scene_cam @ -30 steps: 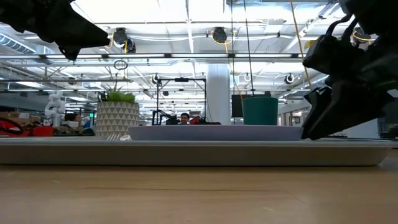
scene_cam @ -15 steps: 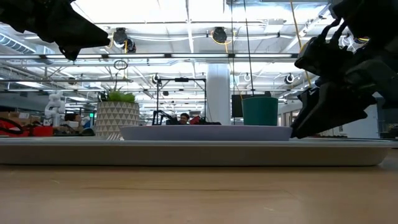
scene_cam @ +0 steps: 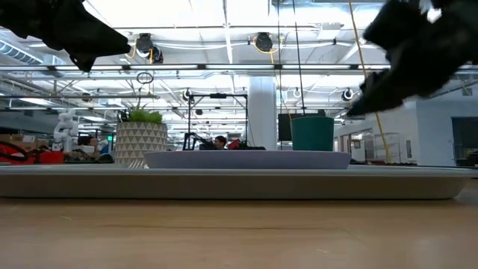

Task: Pick and place plate/cup/fork/spoon on tray
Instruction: Return to Home Position

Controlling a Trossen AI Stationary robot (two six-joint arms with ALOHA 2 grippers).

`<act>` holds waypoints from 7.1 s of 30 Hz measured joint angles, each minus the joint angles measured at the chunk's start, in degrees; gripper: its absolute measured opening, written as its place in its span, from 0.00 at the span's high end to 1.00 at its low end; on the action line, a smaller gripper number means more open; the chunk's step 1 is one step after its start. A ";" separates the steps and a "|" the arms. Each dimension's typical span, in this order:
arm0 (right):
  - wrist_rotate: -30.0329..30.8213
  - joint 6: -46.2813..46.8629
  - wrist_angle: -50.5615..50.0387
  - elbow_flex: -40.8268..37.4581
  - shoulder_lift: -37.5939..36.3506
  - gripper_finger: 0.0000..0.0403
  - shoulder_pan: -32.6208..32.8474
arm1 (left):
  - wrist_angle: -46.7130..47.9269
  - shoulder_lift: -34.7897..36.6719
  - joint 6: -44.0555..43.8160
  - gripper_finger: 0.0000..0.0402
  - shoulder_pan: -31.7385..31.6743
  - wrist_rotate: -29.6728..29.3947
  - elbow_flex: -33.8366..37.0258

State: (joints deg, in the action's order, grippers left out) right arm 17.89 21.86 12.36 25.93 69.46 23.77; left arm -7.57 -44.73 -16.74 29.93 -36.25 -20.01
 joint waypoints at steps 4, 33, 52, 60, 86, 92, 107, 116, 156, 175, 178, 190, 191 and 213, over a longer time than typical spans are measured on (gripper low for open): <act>3.59 -7.45 1.60 0.00 -6.10 0.64 -0.01 | -1.83 0.00 4.28 0.80 0.00 -2.50 0.00; -1.46 -21.63 1.32 -10.64 -30.83 0.89 -13.41 | -6.18 23.88 18.07 0.80 -17.96 16.19 10.54; -7.67 -22.08 -0.97 -10.64 -35.19 1.00 -17.81 | -6.02 23.80 18.77 1.00 -22.22 21.57 10.69; -9.11 -19.51 -7.79 -10.64 -36.79 1.00 -18.18 | 2.06 25.07 15.96 1.00 -22.93 19.83 10.71; -13.02 -15.45 -12.06 -21.91 -63.39 1.00 -18.23 | -2.62 44.59 20.27 0.99 -22.91 24.27 19.38; -13.84 -15.40 -18.92 -19.82 -69.03 1.00 -18.21 | -0.09 44.59 18.56 0.98 -22.91 24.14 19.41; -12.44 -19.20 -9.32 -24.92 -69.21 1.00 -18.21 | -0.47 44.59 17.95 0.99 -22.91 23.82 19.41; -11.95 -20.08 -8.81 -24.98 -69.30 1.00 -18.21 | 0.04 44.59 17.93 0.99 -22.91 23.78 19.41; -12.20 -17.59 -10.27 -25.09 -69.28 1.00 -18.18 | -2.36 44.57 23.19 0.99 -26.83 36.84 19.39; -12.11 -16.93 -10.45 -25.09 -69.28 1.00 -18.18 | 3.30 44.58 18.18 0.96 -29.27 35.99 19.39; -12.09 -16.56 -10.45 -25.09 -69.28 1.00 -18.18 | 3.39 44.57 20.43 0.95 -29.27 35.96 19.39; -12.04 -16.99 -10.43 -25.11 -69.28 1.00 -18.18 | 3.63 44.57 19.22 0.95 -29.27 35.94 19.39; -12.04 -16.71 -10.43 -25.11 -69.28 1.00 -18.18 | 3.63 44.57 19.22 0.95 -29.27 35.94 19.39; -12.04 -16.55 -10.43 -25.11 -69.28 1.00 -18.17 | 3.52 44.57 22.04 0.95 -29.27 35.83 19.39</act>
State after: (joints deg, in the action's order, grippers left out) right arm 5.85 5.31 1.93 0.82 0.19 5.60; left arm -4.05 -0.16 5.30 0.67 -0.43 -0.62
